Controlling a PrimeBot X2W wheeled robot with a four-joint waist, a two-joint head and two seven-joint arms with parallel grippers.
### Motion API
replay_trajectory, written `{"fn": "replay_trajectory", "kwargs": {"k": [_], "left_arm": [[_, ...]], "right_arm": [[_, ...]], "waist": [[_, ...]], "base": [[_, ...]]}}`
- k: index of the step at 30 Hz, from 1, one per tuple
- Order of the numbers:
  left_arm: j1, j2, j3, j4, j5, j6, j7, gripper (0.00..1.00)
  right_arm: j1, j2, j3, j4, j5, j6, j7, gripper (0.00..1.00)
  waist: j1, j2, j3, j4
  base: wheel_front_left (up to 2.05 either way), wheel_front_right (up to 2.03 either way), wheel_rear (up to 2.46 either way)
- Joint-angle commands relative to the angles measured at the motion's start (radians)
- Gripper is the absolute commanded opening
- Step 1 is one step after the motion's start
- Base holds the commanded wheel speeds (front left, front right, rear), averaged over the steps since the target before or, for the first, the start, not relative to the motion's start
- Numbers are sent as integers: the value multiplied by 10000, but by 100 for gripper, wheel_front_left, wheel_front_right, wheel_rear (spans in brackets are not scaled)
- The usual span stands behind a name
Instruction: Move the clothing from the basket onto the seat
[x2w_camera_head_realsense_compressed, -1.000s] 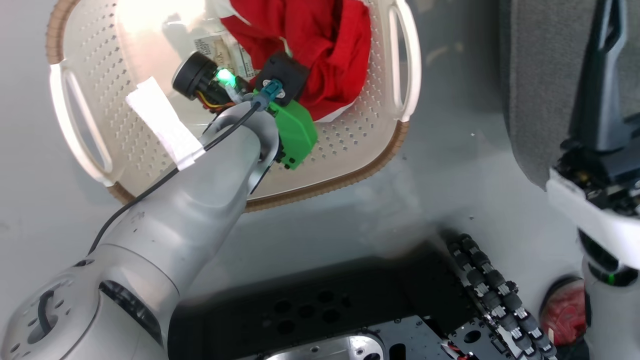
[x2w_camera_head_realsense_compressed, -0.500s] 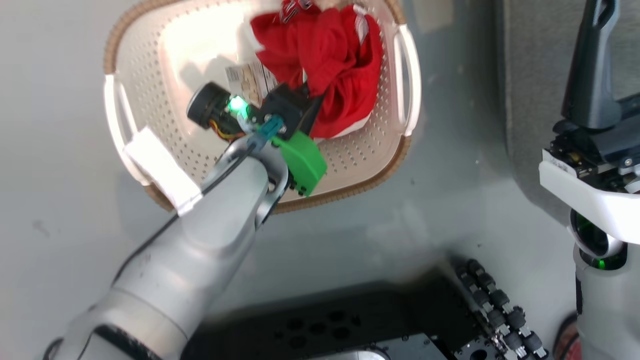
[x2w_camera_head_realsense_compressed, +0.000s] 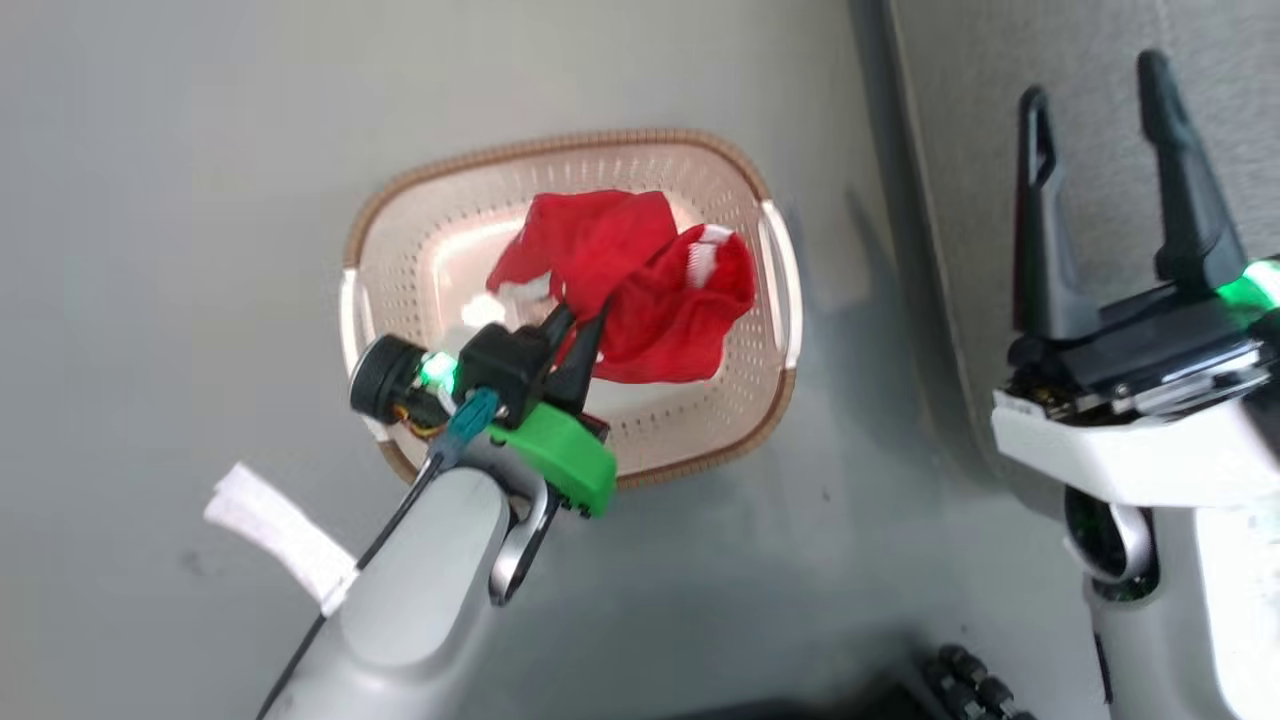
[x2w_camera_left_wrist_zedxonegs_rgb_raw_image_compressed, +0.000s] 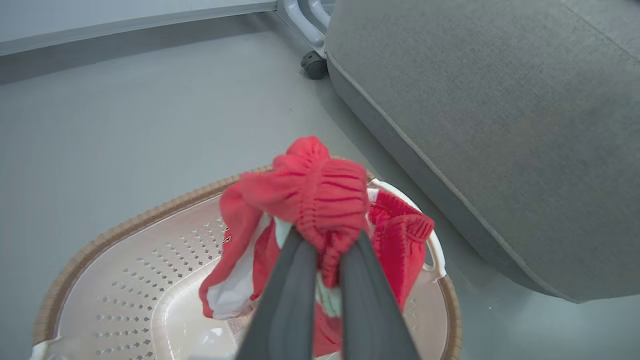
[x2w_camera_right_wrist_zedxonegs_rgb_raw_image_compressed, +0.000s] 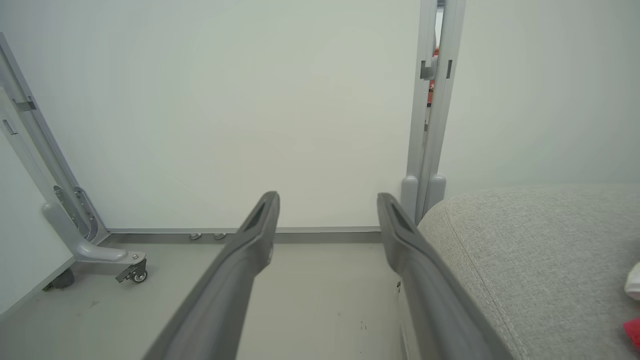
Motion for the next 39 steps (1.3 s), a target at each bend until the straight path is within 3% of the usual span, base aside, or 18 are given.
{"fn": "replay_trajectory", "kwargs": {"k": [1, 10, 18, 29, 39], "left_arm": [[497, -12, 206, -244, 220, -17, -6, 0], [2138, -29, 1135, -2004, 916, -285, -6, 0], [2738, -27, 1385, -3204, 1089, -396, -6, 0], [2915, -23, 1294, -4355, 1061, -333, -6, 0], [2433, -24, 943, -4566, 864, -315, -6, 0]], "right_arm": [[303, -3, 77, 163, 19, -14, -49, 100], [1501, 64, 180, 721, 7, -14, -49, 100], [2430, 72, 504, 1111, 119, -14, -49, 100], [3181, 78, 721, 1442, 287, -14, -49, 100], [3022, -11, 1628, 1689, 258, -14, -49, 100]], "waist": [[0, 36, -2113, 225], [0, 36, -4156, 363], [0, 36, -5353, 291], [0, 36, -6109, 58], [0, 36, -5865, 57]], "base": [[0, 0, 0], [0, 0, 0], [0, 0, 0], [0, 0, 0], [0, 0, 0]]}}
